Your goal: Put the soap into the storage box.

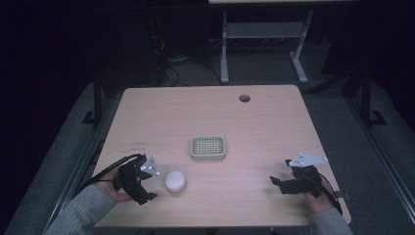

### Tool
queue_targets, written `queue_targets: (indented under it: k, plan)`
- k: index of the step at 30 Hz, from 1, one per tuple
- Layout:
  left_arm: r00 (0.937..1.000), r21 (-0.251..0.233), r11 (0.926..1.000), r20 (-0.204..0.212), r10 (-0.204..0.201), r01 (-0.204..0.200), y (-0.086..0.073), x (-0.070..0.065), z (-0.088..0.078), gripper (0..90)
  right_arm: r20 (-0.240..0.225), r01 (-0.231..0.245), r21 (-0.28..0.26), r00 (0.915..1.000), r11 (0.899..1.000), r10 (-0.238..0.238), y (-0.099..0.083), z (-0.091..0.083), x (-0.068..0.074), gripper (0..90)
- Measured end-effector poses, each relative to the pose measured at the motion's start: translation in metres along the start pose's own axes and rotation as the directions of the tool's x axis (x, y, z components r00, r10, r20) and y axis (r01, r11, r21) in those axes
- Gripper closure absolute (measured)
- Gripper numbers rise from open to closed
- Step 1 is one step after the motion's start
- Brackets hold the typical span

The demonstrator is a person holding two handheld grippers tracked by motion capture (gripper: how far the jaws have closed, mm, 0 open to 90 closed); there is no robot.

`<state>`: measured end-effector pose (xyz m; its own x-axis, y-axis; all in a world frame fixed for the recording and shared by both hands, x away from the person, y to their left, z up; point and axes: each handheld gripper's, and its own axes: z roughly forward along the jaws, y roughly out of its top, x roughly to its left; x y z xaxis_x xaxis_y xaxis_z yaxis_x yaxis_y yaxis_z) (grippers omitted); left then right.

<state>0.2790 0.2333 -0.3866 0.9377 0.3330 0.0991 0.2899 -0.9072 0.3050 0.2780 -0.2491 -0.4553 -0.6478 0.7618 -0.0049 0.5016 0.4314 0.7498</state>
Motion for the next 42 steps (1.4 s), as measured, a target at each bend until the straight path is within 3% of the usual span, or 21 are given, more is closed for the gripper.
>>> queue_targets:
  k: [21,31,42]
  plan:
    - [0.9998,0.014,0.9998,0.014,0.012,-0.012,0.011,0.003,0.003,17.8,-0.002,-0.014,-0.015,0.9999,1.0,0.014,0.0,-0.002,0.0,14.0]
    - [0.9991,0.021,0.9998,0.042,0.003,-0.004,0.02,0.004,0.01,17.6,-0.008,-0.009,-0.022,0.9999,1.0,0.009,0.0,-0.003,-0.001,14.0]
    - [0.9978,0.032,0.9989,0.057,0.032,-0.034,0.034,0.004,0.014,17.6,-0.009,-0.012,-0.028,0.9999,1.0,0.012,0.001,-0.004,-0.001,13.9]
